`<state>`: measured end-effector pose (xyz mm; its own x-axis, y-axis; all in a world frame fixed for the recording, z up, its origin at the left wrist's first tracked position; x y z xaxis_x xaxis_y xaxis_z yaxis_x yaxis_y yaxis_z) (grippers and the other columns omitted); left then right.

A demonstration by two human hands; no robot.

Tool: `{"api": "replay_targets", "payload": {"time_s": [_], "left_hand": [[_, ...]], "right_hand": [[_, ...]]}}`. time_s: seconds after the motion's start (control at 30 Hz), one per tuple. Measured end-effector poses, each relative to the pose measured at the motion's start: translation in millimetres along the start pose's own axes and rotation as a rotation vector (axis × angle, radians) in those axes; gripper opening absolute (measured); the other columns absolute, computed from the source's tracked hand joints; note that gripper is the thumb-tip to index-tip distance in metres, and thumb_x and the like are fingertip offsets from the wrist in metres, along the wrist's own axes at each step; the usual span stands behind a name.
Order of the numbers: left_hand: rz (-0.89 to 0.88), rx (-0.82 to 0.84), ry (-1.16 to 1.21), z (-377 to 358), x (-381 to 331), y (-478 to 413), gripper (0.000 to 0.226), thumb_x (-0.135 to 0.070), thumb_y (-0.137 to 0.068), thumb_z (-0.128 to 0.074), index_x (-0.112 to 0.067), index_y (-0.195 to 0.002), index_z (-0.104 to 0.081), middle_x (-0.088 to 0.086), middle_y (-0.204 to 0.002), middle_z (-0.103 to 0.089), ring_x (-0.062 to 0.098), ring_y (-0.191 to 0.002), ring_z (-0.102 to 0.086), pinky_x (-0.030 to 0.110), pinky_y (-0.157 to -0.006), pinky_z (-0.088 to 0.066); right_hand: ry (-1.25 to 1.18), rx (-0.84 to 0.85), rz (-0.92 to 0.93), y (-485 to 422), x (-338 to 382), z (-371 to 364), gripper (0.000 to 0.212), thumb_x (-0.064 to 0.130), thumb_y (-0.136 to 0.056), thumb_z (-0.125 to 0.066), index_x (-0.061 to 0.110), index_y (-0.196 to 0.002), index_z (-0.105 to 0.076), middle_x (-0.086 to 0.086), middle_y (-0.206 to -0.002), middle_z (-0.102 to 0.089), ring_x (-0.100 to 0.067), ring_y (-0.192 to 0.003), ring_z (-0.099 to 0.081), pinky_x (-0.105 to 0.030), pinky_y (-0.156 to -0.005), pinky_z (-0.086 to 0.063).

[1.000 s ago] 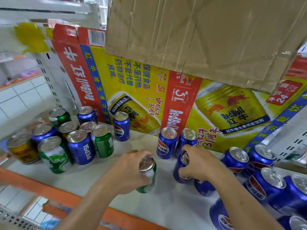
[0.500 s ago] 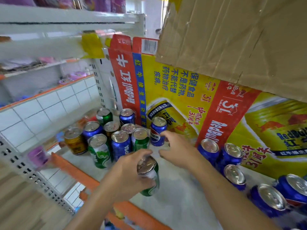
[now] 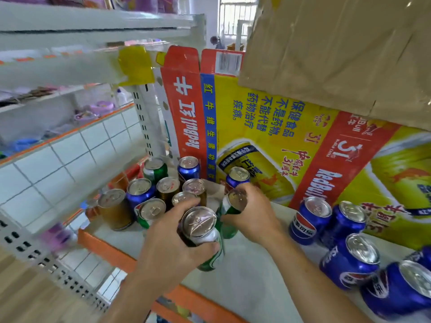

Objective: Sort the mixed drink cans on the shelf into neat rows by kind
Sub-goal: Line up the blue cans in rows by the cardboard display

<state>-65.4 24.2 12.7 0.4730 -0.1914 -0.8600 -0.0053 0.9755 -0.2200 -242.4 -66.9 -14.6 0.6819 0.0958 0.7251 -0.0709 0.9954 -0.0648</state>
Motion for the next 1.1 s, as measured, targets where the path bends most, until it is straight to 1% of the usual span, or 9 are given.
{"api": "replay_targets", "payload": {"time_s": [0.1,0.23,0.4,0.5,0.6,0.7,0.8,0.97,1.1], "left_hand": [[-0.046,0.109,0.146,-26.1,-15.8,-9.8,0.071,-0.025,-0.05,-0.088,-0.037,-0.113,-0.059,-0.027,-0.102,-0.066,-0.002,-0.094,-0.065,0.011,-0.074,-0.049],[-0.164,0.313,0.28,-68.2,-55.7,-17.0,0.077,-0.041,-0.043,-0.082,-0.034,-0.117,-0.061,-0.023,-0.104,-0.067,-0.002,-0.095,-0.065,0.008,-0.073,-0.047],[-0.297,0.603,0.437,-140.3,-113.9,-0.9,0.072,-0.04,-0.044,-0.081,-0.035,-0.113,-0.062,-0.018,-0.105,-0.07,0.001,-0.094,-0.067,0.009,-0.073,-0.049],[-0.359,0.706,0.486,-177.7,-146.4,24.0,0.073,-0.04,-0.045,-0.08,-0.032,-0.115,-0.062,-0.018,-0.105,-0.07,0.001,-0.095,-0.067,0.011,-0.074,-0.049],[-0.437,0.749,0.44,-209.9,-176.9,50.8,0.07,-0.046,-0.045,-0.079,-0.043,-0.113,-0.063,-0.022,-0.109,-0.068,-0.001,-0.099,-0.065,0.014,-0.077,-0.051],[-0.462,0.789,0.419,-243.5,-206.9,82.2,0.068,-0.047,-0.044,-0.078,-0.042,-0.111,-0.063,-0.026,-0.103,-0.068,-0.006,-0.094,-0.064,0.007,-0.073,-0.046],[-0.457,0.823,0.408,-283.5,-237.6,120.5,0.071,-0.048,-0.043,-0.076,-0.039,-0.112,-0.063,-0.027,-0.102,-0.067,-0.007,-0.094,-0.064,0.006,-0.071,-0.046],[-0.452,0.772,0.296,-364.4,-282.4,176.1,0.066,-0.057,-0.044,-0.074,-0.047,-0.108,-0.059,-0.032,-0.103,-0.063,-0.01,-0.095,-0.06,0.01,-0.073,-0.047],[-0.46,0.741,0.158,-422.8,-302.2,203.2,0.056,-0.041,-0.055,-0.086,-0.047,-0.102,-0.056,-0.024,-0.098,-0.063,-0.013,-0.091,-0.057,0.004,-0.069,-0.041]], "right_hand": [[-0.211,-0.183,-0.01,30.9,-3.5,47.8,0.06,0.028,-0.057,-0.09,0.033,-0.104,-0.052,0.014,-0.103,-0.059,-0.002,-0.094,-0.057,-0.019,-0.073,-0.045],[-0.398,-0.54,-0.027,80.1,-14.7,115.3,0.057,0.03,-0.054,-0.089,0.035,-0.1,-0.056,0.013,-0.095,-0.066,-0.008,-0.088,-0.066,-0.033,-0.075,-0.056],[-0.4,-0.903,-0.103,163.7,-44.5,181.5,0.058,0.019,-0.058,-0.092,0.033,-0.1,-0.053,0.006,-0.09,-0.067,-0.012,-0.08,-0.069,-0.031,-0.07,-0.057],[-0.408,-1.084,-0.119,218.0,-63.1,213.9,0.056,0.006,-0.062,-0.089,0.031,-0.097,-0.054,0.006,-0.085,-0.07,-0.013,-0.072,-0.07,-0.028,-0.063,-0.056],[-0.342,-1.25,-0.135,272.9,-80.9,246.6,0.053,0.017,-0.058,-0.09,0.025,-0.097,-0.055,0.001,-0.086,-0.069,-0.019,-0.077,-0.07,-0.036,-0.067,-0.057],[-0.272,-1.336,-0.164,326.9,-105.0,279.3,0.052,0.026,-0.057,-0.088,0.03,-0.095,-0.054,0.0,-0.087,-0.067,-0.022,-0.078,-0.068,-0.038,-0.068,-0.056],[-0.214,-1.38,-0.177,380.1,-133.0,312.2,0.057,0.015,-0.06,-0.092,0.032,-0.097,-0.052,0.005,-0.09,-0.065,-0.008,-0.076,-0.066,-0.023,-0.066,-0.053],[-0.111,-1.305,-0.218,454.9,-187.3,363.2,0.058,0.007,-0.063,-0.088,0.017,-0.107,-0.051,0.012,-0.089,-0.053,0.009,-0.071,-0.056,-0.006,-0.06,-0.042],[-0.066,-1.213,-0.309,496.2,-230.4,391.7,0.064,0.015,-0.063,-0.089,0.023,-0.111,-0.048,0.006,-0.098,-0.055,0.002,-0.081,-0.056,-0.006,-0.065,-0.043]]}}
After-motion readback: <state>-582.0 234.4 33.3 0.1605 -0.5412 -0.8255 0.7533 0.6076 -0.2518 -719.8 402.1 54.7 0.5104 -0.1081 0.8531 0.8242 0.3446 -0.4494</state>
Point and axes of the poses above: each hand's wrist, its own y-axis away from the middle knuckle, its own z-axis out of the back of the hand, x = y × z, the point moved 5 cm from there along -y, towards the middle knuckle
